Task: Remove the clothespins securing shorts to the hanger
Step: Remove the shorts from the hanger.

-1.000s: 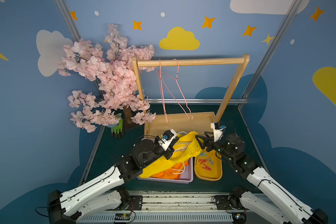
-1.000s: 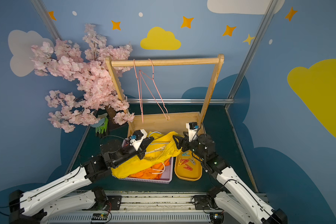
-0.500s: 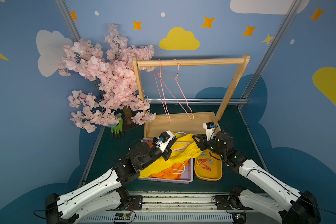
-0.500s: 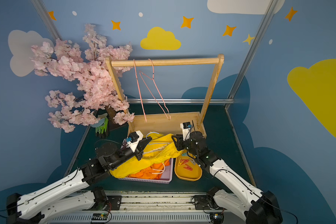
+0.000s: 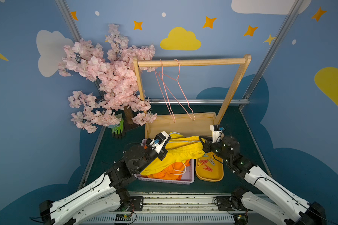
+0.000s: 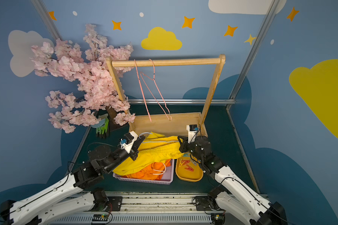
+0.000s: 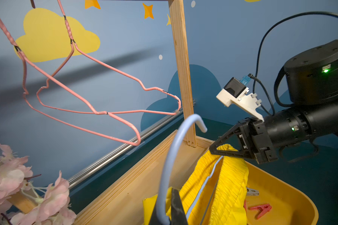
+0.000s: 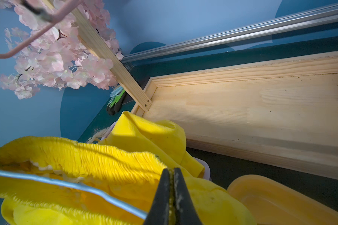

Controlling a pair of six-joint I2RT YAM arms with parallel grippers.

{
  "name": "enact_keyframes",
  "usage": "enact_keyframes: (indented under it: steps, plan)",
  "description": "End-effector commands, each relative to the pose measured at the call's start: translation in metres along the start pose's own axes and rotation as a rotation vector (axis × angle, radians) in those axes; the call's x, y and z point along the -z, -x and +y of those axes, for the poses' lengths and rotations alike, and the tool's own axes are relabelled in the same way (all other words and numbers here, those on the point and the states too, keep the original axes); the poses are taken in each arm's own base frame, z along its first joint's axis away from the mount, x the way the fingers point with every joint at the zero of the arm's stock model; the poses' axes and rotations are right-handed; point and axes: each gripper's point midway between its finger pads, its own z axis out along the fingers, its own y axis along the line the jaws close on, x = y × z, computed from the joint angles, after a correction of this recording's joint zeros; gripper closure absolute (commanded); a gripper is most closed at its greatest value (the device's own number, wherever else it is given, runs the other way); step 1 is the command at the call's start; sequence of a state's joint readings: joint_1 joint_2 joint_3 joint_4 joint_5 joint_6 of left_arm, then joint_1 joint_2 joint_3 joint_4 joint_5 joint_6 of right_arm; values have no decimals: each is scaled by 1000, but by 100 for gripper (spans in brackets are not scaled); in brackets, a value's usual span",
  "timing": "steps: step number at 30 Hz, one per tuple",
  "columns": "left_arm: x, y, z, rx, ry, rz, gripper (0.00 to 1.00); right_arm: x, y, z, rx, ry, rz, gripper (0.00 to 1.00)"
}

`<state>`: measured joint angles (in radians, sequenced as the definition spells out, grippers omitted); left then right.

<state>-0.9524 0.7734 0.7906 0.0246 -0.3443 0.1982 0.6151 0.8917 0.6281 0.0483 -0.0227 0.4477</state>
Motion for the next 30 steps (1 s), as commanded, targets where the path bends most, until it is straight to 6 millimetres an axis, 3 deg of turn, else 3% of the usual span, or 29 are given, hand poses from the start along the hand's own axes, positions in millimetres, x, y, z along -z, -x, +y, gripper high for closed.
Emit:
enact_keyframes:
  steps: [1, 6, 10, 14, 19, 21, 23, 24, 30]
  plan:
    - [19, 21, 39, -58, 175, -29, 97, 3, 1, -12, -26, -49, -19, 100]
    - [29, 29, 40, -74, 162, -57, 97, -1, -9, -11, -74, -22, -1, 100]
    - [26, 26, 38, -77, 155, -42, 97, -3, -11, 6, -86, 73, 25, 100]
    - [22, 25, 27, -79, 93, -35, 97, -8, -11, 26, -57, 175, 35, 100]
    - [22, 24, 12, -84, 3, -12, 97, -20, -23, 32, -54, 215, 91, 100]
    - [21, 21, 10, -73, -11, 12, 97, -21, -25, 34, -48, 230, 108, 91]
    - [18, 16, 9, -66, -19, 43, 97, -15, -22, 36, -28, 239, 95, 71]
    - [17, 15, 9, -61, -26, 55, 97, -11, -20, 35, -25, 225, 83, 66]
    - [1, -3, -1, -25, -93, 170, 97, 33, -4, 18, 77, 159, -56, 60]
